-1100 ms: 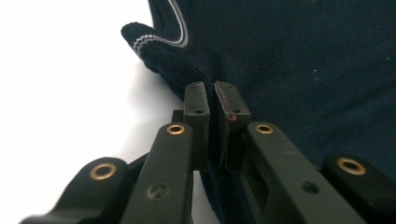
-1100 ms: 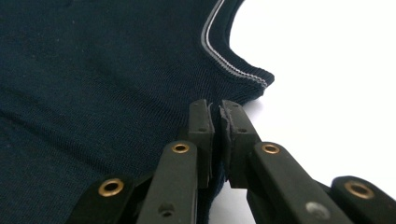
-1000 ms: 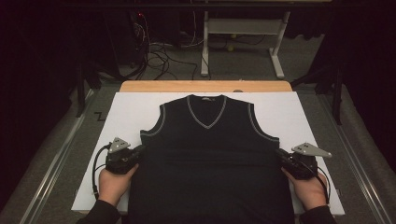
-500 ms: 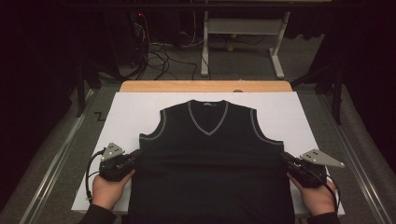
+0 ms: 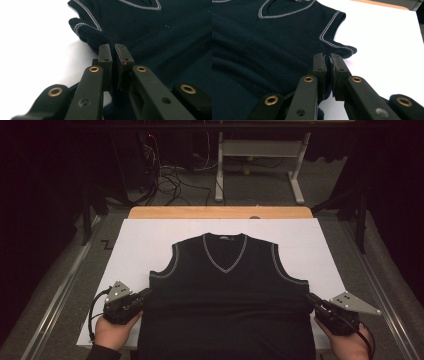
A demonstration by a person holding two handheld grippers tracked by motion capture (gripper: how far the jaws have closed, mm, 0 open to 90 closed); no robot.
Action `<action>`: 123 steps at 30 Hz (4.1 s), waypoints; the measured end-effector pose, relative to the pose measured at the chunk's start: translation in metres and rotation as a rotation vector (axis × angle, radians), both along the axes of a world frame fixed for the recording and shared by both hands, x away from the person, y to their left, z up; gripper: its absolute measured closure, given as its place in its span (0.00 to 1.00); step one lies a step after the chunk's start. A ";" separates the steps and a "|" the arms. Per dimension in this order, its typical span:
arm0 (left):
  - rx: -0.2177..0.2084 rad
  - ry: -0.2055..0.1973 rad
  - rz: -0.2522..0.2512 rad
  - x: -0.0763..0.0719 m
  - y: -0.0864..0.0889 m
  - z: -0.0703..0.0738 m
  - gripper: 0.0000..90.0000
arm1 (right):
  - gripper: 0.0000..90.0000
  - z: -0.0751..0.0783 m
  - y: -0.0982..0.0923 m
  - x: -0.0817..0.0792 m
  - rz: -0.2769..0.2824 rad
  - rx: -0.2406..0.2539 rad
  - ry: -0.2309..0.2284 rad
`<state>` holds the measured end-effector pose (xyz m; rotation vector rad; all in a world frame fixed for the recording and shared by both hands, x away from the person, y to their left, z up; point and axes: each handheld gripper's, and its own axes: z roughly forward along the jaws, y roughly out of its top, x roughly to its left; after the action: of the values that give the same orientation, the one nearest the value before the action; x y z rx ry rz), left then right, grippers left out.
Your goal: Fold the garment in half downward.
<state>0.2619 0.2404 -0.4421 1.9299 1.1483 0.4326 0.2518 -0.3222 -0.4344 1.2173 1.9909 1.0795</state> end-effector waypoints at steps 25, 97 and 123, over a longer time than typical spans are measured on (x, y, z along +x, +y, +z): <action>0.052 0.135 -0.021 -0.027 0.006 -0.032 0.80 | 0.85 -0.028 -0.001 -0.028 0.050 -0.037 0.146; 0.029 0.230 0.130 0.188 -0.053 -0.035 0.02 | 0.11 -0.014 0.062 0.188 -0.078 -0.038 0.165; 0.062 0.257 0.109 0.186 -0.072 -0.026 0.79 | 0.85 -0.032 0.078 0.200 -0.029 -0.042 0.251</action>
<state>0.4481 0.1685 -0.4682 2.0254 1.4248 0.2859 0.4518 -0.2441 -0.4666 1.4131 2.1619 0.9023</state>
